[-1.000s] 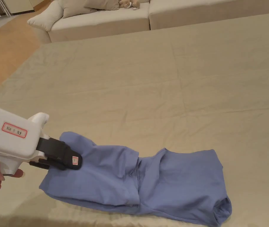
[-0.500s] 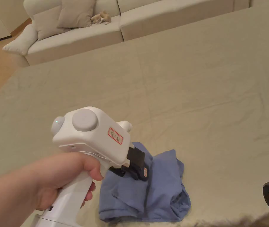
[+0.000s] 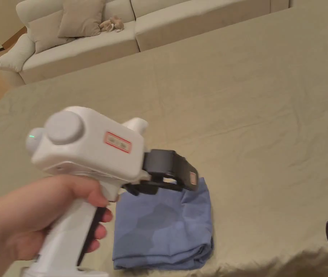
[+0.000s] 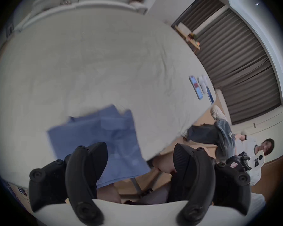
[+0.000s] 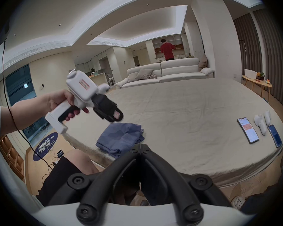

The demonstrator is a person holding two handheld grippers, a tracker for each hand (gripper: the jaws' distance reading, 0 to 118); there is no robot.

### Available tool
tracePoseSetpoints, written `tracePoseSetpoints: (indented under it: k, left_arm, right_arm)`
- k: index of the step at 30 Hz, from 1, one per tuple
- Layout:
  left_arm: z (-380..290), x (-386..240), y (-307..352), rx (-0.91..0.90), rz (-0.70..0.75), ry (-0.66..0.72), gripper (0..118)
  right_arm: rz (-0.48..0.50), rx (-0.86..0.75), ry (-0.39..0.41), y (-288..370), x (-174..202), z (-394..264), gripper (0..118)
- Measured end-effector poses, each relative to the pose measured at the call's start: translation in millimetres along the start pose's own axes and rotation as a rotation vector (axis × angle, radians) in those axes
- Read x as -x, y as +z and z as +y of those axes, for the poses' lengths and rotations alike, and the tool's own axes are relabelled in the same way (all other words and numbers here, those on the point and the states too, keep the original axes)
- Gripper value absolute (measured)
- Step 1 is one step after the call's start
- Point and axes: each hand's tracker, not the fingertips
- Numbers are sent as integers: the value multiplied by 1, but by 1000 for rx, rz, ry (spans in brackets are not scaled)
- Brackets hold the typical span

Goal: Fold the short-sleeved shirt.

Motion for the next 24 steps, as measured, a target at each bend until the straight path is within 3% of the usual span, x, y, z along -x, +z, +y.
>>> tracePoseSetpoints:
  k: [3, 4, 6, 7, 11, 15, 19, 24]
  left_arm:
    - [-11, 19, -2, 41, 178, -8, 69]
    - [-13, 22, -15, 62, 214, -10, 69]
    - [-24, 32, -43, 110, 276, 36, 16]
    - [-29, 36, -62, 153, 277, 73, 9]
    - [-33, 31, -128, 184, 259, 69, 9]
    - [-32, 4, -147, 155, 270, 19, 8]
    - [-34, -4, -144, 141, 294, -44, 8]
    - [-37, 5, -95, 46, 102, -53, 8]
  right_arm:
    - [27, 2, 9, -6, 9, 1, 0]
    - [34, 2, 12, -8, 11, 1, 0]
    - [46, 2, 18, -8, 15, 2, 0]
    - [54, 2, 21, -8, 16, 2, 0]
    - [45, 16, 42, -7, 17, 3, 0]
    - [29, 24, 39, -5, 12, 1, 0]
    - [27, 46, 27, -13, 16, -5, 0]
    - [70, 107, 69, -40, 34, 3, 0]
